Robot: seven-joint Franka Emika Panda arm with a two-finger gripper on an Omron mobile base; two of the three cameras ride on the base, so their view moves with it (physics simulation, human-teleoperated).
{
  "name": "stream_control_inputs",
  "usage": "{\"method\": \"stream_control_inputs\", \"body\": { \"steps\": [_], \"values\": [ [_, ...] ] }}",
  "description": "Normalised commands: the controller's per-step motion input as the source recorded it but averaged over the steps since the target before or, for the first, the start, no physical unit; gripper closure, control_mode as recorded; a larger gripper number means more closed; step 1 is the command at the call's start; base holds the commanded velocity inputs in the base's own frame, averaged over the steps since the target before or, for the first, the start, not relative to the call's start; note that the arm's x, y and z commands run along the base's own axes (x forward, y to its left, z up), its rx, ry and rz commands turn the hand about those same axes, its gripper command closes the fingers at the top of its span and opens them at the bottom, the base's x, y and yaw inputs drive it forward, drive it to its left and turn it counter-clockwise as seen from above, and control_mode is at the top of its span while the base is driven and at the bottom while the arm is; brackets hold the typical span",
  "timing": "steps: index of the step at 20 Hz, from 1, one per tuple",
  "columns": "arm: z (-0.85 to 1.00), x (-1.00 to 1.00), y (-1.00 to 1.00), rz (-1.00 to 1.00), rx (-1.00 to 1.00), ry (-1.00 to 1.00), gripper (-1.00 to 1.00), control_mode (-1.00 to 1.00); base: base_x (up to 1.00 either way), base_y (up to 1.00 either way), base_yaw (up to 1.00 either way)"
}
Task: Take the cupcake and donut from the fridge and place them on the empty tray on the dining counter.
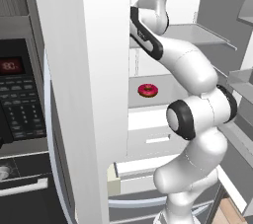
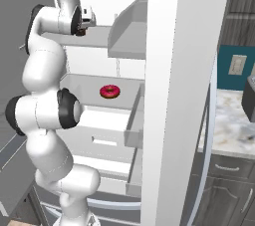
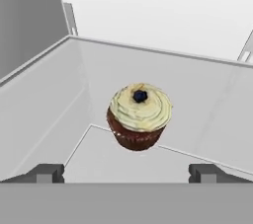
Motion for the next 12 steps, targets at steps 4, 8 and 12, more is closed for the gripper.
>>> {"method": "stream_control_inputs", "body": {
  "steps": [4,8,12],
  "values": [
    [-0.03,0.38,0.08,0.0,0.0,0.0,-1.0,-1.0,0.0,0.0,0.0],
    [-0.07,0.43,0.12,0.0,0.0,0.0,-1.0,-1.0,0.0,0.0,0.0],
    [-0.04,0.36,0.08,0.0,0.0,0.01,-1.0,-1.0,0.0,0.0,0.0]
  ]
}}
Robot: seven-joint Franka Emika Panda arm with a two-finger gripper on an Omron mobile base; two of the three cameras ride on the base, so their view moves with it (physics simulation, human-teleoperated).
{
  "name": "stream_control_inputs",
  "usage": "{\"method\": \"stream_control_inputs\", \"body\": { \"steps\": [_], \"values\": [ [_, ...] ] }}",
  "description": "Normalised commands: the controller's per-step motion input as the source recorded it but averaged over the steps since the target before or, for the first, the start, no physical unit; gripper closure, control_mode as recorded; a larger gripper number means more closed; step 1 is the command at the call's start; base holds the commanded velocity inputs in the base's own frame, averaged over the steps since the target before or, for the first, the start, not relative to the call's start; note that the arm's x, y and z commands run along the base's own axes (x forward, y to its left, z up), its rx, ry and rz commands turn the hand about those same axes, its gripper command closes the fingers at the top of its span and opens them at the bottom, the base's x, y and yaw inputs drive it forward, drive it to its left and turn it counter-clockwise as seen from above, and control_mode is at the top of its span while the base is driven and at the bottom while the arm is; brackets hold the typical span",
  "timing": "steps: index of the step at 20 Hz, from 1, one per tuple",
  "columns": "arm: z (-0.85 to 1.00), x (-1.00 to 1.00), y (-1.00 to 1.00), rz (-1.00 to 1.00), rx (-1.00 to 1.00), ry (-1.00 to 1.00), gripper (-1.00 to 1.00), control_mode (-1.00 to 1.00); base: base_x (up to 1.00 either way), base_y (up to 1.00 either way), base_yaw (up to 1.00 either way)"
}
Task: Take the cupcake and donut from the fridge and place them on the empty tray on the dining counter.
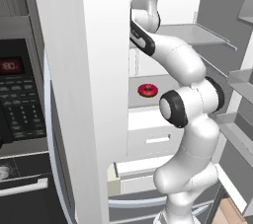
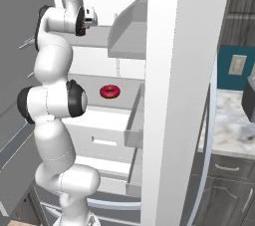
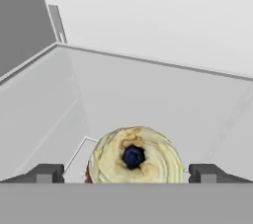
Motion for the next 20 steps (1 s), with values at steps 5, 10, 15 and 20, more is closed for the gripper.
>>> {"method": "stream_control_inputs", "body": {
  "steps": [5,10,15,20],
  "values": [
    [-0.02,0.12,0.0,-0.01,0.0,0.0,-1.0,-1.0,0.0,0.0,0.0],
    [-0.15,0.0,0.02,-0.01,0.0,0.04,-1.0,-1.0,0.0,0.0,0.0],
    [-0.26,0.04,0.03,0.0,0.0,0.01,-1.0,-1.0,0.0,0.0,0.0],
    [-0.34,0.23,0.0,0.0,0.0,0.0,-1.0,-1.0,0.0,0.0,0.0]
  ]
}}
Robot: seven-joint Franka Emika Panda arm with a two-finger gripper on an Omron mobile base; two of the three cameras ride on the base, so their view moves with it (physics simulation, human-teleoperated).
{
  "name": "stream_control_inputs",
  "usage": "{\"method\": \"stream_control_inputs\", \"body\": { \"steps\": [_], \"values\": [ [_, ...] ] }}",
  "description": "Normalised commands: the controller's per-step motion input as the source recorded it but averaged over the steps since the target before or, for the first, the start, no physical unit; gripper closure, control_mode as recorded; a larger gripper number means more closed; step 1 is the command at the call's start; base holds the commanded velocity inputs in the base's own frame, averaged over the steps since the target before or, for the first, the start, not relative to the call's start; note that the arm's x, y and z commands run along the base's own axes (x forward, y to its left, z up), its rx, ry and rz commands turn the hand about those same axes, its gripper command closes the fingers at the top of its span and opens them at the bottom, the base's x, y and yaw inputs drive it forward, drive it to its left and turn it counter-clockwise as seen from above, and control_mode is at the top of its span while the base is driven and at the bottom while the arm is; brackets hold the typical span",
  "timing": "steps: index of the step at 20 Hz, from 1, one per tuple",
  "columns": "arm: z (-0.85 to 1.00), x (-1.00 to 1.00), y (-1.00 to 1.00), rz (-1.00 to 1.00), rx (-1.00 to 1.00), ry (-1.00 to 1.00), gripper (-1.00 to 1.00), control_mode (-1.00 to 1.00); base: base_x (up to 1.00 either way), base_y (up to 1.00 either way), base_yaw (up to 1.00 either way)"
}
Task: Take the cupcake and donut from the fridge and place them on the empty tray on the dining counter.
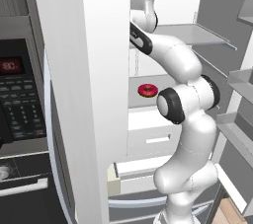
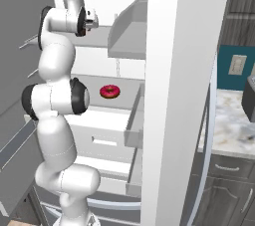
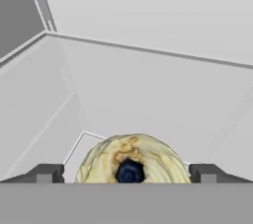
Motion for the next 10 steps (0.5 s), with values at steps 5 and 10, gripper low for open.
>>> {"method": "stream_control_inputs", "body": {
  "steps": [5,10],
  "values": [
    [-0.46,0.14,0.03,0.0,0.0,0.0,1.0,-1.0,0.0,0.0,0.0],
    [-0.31,-0.04,0.0,0.0,0.0,-0.03,1.0,-1.0,0.0,0.0,0.0]
  ]
}}
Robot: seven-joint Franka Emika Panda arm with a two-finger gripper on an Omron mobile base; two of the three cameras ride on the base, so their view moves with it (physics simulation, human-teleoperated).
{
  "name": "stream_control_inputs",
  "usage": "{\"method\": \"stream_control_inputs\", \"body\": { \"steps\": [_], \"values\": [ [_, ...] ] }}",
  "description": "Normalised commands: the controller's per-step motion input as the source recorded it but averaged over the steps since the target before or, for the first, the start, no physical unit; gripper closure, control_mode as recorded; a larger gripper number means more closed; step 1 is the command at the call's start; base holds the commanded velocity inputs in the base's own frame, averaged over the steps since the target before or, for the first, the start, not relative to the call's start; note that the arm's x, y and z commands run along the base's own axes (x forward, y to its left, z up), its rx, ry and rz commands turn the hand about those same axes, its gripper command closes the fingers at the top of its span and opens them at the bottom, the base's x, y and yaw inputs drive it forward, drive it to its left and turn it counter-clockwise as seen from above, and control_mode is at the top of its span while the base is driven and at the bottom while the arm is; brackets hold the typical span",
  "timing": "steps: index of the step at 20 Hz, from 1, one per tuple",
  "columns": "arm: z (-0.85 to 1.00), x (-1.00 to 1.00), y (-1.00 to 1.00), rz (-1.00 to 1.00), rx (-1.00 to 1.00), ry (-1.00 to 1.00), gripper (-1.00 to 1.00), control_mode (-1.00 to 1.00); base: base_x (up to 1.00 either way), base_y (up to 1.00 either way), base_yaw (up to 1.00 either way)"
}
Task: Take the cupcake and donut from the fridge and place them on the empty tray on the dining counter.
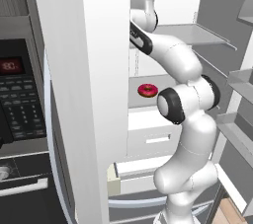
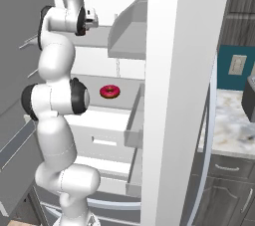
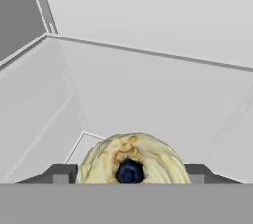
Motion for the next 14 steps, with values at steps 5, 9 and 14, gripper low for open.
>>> {"method": "stream_control_inputs", "body": {
  "steps": [5,9,14],
  "values": [
    [0.01,-0.4,0.0,0.0,0.0,-0.29,1.0,-1.0,0.0,0.0,0.0],
    [0.0,-0.3,0.0,0.0,0.06,-0.2,1.0,-1.0,0.0,0.0,0.0],
    [0.32,-0.76,-0.12,-0.03,0.22,-0.08,1.0,-1.0,0.0,0.0,0.0]
  ]
}}
